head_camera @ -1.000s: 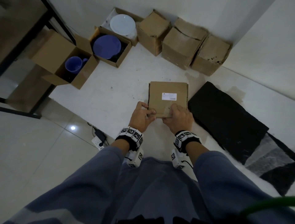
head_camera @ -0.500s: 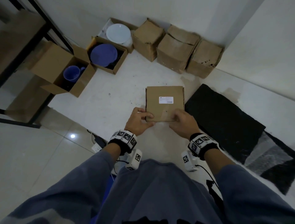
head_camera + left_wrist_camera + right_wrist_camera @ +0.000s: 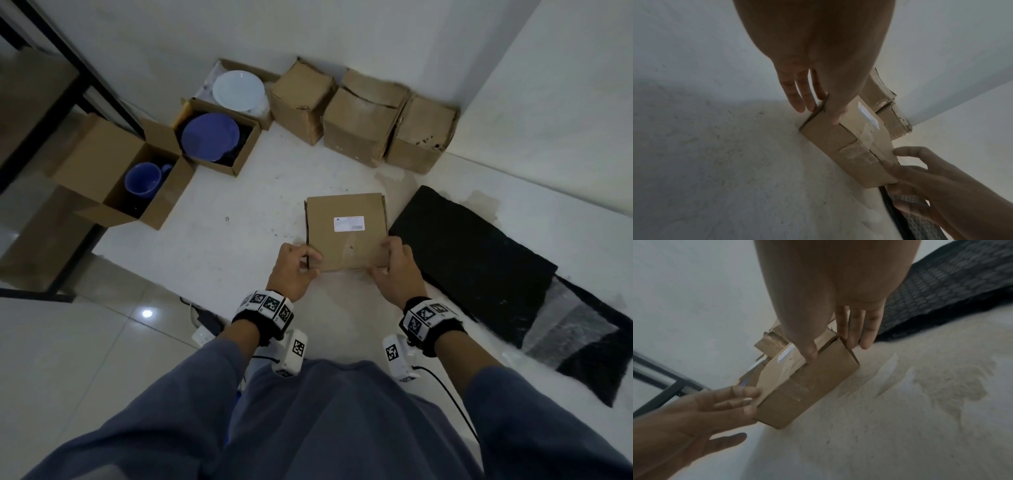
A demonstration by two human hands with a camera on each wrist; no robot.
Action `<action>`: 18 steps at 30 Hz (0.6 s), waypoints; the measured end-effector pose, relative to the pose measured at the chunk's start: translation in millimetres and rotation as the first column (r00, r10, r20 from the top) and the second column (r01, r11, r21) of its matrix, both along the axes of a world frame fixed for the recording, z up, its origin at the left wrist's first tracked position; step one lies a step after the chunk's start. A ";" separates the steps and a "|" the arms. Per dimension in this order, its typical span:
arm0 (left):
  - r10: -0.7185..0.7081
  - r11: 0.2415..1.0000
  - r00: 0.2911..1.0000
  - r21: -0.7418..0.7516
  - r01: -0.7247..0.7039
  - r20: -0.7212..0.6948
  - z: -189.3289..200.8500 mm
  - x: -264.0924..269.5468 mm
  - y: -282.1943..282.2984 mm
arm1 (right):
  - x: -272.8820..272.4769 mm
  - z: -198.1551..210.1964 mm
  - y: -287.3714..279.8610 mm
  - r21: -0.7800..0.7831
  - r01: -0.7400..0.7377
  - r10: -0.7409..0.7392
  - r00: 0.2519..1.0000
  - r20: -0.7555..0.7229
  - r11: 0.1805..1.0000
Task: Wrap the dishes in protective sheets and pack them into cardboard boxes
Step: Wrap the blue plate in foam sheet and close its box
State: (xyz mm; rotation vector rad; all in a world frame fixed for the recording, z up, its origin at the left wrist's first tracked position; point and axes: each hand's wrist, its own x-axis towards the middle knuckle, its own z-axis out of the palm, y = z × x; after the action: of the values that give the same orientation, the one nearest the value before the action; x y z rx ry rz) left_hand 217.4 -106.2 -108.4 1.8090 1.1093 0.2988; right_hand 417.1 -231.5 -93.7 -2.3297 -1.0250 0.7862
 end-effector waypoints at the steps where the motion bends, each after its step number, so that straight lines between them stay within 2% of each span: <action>1: 0.007 1.000 1.000 -0.006 -0.006 0.005 0.0 -1.1 2.3 | -0.8 0.9 1.3 -0.014 -0.013 0.013 1.000 -0.010 1.000; 6: 0.160 0.981 0.986 -0.122 -0.153 0.052 -1.5 -9.0 24.0 | -9.8 4.6 23.3 -0.070 -0.039 0.038 0.999 -0.017 0.997; 9: 0.154 0.984 0.987 -0.101 -0.149 0.042 -4.8 -7.6 48.2 | -17.3 7.6 46.0 -0.087 -0.020 0.020 1.000 -0.002 0.996; 13: 0.223 0.969 0.975 -0.105 -0.222 -0.003 -1.0 7.0 85.5 | -22.3 6.1 79.4 -0.144 0.039 -0.032 0.998 0.051 0.989; 16: 0.214 0.970 0.976 -0.127 -0.209 0.027 2.4 14.3 110.8 | -20.1 8.0 105.0 -0.205 0.079 -0.063 0.994 0.084 0.976; 18: 0.170 0.958 0.985 -0.239 -0.157 0.035 4.5 10.8 125.7 | -15.1 10.1 120.8 -0.246 0.107 -0.080 0.990 0.118 0.963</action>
State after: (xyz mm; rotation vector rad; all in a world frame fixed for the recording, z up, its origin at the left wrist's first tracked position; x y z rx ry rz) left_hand 228.2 19.5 -103.8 1.4952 1.2050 0.2994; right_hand 402.0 -110.8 -83.5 -2.6408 -0.8940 0.8018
